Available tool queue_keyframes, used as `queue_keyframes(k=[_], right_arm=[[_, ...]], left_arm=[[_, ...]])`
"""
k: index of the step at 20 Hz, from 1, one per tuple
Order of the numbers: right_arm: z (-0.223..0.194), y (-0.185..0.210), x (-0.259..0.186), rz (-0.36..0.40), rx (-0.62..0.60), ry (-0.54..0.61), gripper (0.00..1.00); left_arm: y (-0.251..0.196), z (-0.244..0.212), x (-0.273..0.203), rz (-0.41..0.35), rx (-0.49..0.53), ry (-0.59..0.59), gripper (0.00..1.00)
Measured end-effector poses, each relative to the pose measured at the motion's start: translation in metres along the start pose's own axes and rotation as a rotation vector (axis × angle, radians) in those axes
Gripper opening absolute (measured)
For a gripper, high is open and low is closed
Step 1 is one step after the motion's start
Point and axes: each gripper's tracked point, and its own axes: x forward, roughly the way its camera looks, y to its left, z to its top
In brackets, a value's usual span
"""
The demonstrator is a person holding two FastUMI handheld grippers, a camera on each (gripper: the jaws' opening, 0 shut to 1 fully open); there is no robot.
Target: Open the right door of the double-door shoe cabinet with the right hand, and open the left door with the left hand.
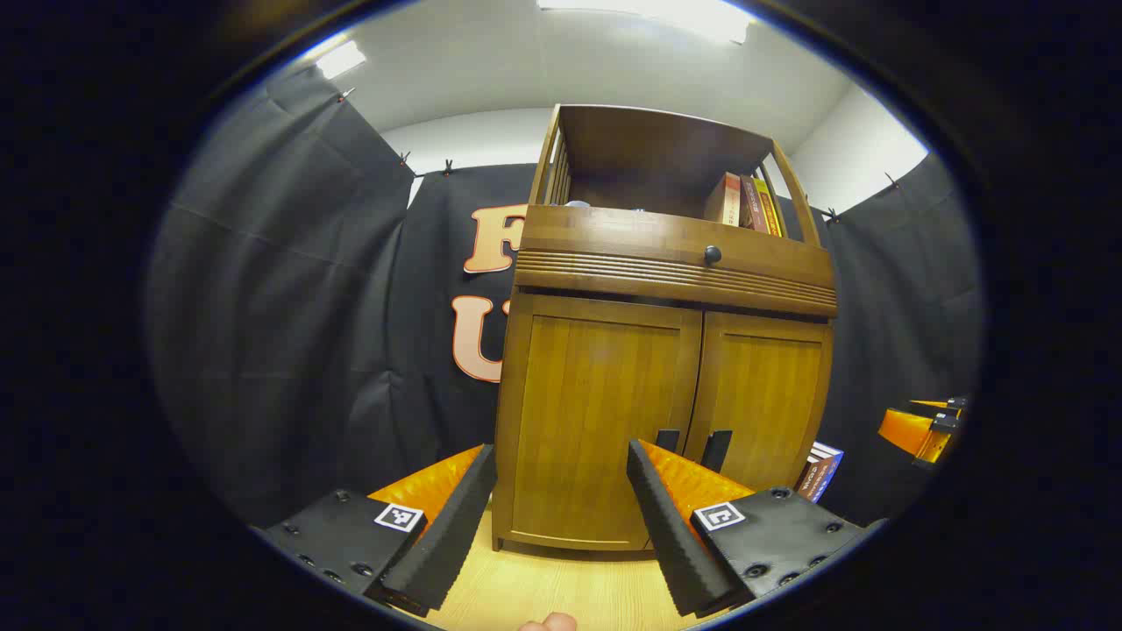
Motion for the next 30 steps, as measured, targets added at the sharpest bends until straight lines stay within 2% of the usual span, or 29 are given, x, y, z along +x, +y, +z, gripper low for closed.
queue_keyframes(k=[7,8,9,10,14,15,18,19,25,30], right_arm=[[-0.002,-0.007,0.000,-0.019,-0.022,-0.009,1.00],[-0.002,-0.007,-0.001,-0.019,-0.023,-0.009,0.93],[-0.003,-0.007,-0.001,-0.021,-0.025,-0.011,0.93],[-0.004,-0.008,0.000,-0.023,-0.031,-0.017,0.93],[-0.015,-0.005,0.003,-0.028,-0.025,0.013,0.93],[-0.014,-0.004,0.003,-0.027,-0.020,0.015,0.97],[-0.012,-0.001,0.000,-0.027,-0.022,0.009,0.93],[-0.012,-0.001,0.000,-0.026,-0.025,0.008,1.00],[-0.008,0.007,0.007,-0.010,-0.002,0.007,1.00],[-0.007,0.015,0.012,0.007,0.008,0.003,1.00]], left_arm=[[-0.005,-0.001,0.005,-0.009,0.018,-0.013,0.99],[-0.004,-0.002,0.004,-0.006,0.018,-0.016,0.99],[-0.002,-0.001,0.004,0.001,0.014,-0.026,0.99],[-0.001,0.000,0.004,0.004,0.006,-0.035,0.94],[-0.003,-0.006,0.005,-0.013,-0.003,-0.027,0.97],[-0.003,-0.007,0.005,-0.021,-0.005,-0.021,0.99],[-0.002,-0.007,0.006,-0.024,-0.023,-0.022,0.97],[0.000,-0.006,0.006,-0.020,-0.024,-0.024,0.99],[0.013,-0.002,0.009,0.017,0.051,-0.040,0.95],[0.011,-0.002,0.007,0.012,0.031,-0.047,0.95]])
